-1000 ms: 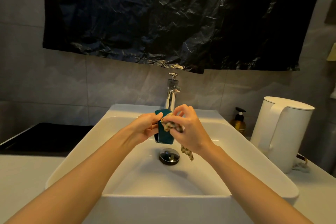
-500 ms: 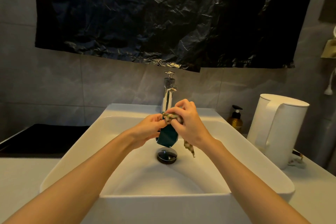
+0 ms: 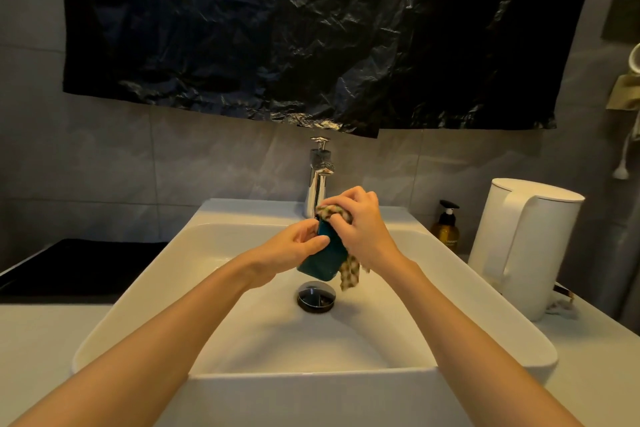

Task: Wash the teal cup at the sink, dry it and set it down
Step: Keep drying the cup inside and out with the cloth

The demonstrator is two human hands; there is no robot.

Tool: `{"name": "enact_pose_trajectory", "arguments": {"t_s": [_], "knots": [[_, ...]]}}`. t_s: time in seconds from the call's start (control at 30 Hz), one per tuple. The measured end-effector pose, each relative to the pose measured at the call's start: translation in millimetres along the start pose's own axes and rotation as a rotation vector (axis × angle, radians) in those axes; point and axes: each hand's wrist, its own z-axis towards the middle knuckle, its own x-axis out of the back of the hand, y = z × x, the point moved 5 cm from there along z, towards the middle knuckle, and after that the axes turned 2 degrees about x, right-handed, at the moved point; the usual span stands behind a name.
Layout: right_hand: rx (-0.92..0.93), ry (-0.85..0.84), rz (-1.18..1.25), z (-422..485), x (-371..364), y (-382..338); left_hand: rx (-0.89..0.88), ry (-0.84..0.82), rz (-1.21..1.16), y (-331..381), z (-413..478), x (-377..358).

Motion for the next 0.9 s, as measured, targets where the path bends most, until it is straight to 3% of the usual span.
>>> {"name": "enact_pose_trajectory", "arguments": {"t_s": [0.23,0.37,0.43,0.57,0.77,0.9], "knots": [[-0.502,0.114,0.362,-3.2,11.1,34.0,-0.037,-0.073,-0.063,4.0,-0.6,-3.9],[-0.836,-0.169,1.048,-14.2,-4.3,26.2,-0.101,-0.074,-0.090,10.4,-2.3,-1.4],[-0.843,-0.292,1.185,-18.0,-5.5,18.9,-0.120,-0.073,-0.061,11.4,-3.1,-0.9],[-0.878,-0.383,1.133,-25.4,-1.5,13.7,-0.128,-0.086,-0.033,11.2,-4.5,-4.0],[-0.844,-0.331,1.094,-24.6,-5.9,16.6,-0.136,-0.097,-0.052,12.2,-2.8,-3.0],[-0.702,-0.186,0.972,-17.8,-10.1,13.7,-0.104,-0.070,-0.265,18.3,-2.8,4.6]]}}
